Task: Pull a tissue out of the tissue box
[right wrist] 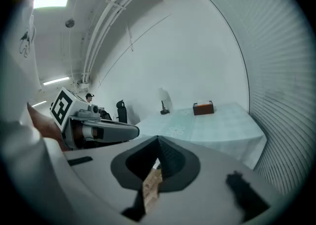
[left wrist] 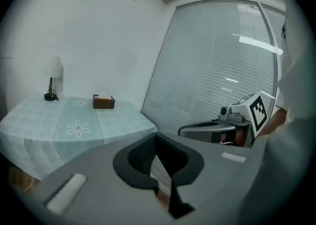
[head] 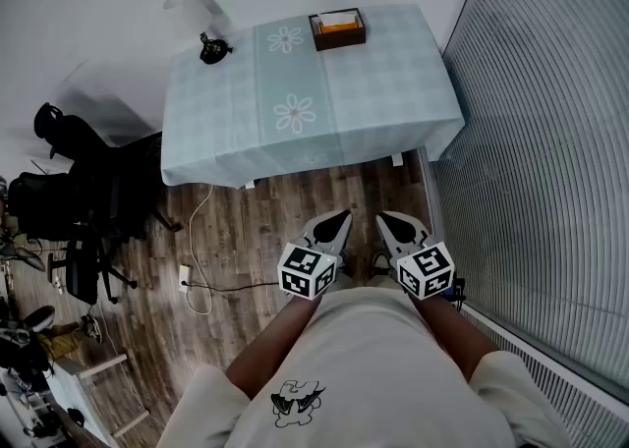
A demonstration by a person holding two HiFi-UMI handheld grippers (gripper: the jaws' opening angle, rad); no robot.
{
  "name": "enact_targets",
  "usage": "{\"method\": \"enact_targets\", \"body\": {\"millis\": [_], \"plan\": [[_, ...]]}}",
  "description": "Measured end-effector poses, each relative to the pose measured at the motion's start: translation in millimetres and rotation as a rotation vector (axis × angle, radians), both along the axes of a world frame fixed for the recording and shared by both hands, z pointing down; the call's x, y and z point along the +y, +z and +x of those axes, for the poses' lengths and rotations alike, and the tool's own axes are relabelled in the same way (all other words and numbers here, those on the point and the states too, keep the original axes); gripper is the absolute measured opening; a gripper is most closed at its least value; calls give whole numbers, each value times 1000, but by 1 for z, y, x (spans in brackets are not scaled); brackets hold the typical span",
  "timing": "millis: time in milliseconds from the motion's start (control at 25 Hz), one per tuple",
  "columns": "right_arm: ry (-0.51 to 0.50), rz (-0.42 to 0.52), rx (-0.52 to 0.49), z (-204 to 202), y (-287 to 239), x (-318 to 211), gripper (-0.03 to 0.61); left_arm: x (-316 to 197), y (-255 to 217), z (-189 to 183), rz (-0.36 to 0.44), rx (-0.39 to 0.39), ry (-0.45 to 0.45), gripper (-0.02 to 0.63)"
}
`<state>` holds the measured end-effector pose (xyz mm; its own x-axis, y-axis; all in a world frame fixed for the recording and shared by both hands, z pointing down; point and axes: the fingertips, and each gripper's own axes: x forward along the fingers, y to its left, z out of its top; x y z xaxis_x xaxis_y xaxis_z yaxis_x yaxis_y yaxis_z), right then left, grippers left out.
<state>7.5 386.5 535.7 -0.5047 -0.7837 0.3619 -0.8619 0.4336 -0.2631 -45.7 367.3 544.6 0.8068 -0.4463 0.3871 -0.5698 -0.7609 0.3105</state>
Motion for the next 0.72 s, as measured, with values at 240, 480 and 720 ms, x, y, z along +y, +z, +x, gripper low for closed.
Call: {"method": "enact_targets", "body": {"millis": [240, 480, 720], "plan": [[-4, -12, 2, 0, 2, -2, 12, -4, 1, -2, -8, 1, 2, 6], [-4, -12, 6, -1, 4, -4, 12, -6, 4, -4, -9, 2, -2, 6], [-39, -37, -21, -13, 9, -12, 14, -14, 6, -6, -16, 12, 2, 6]]}}
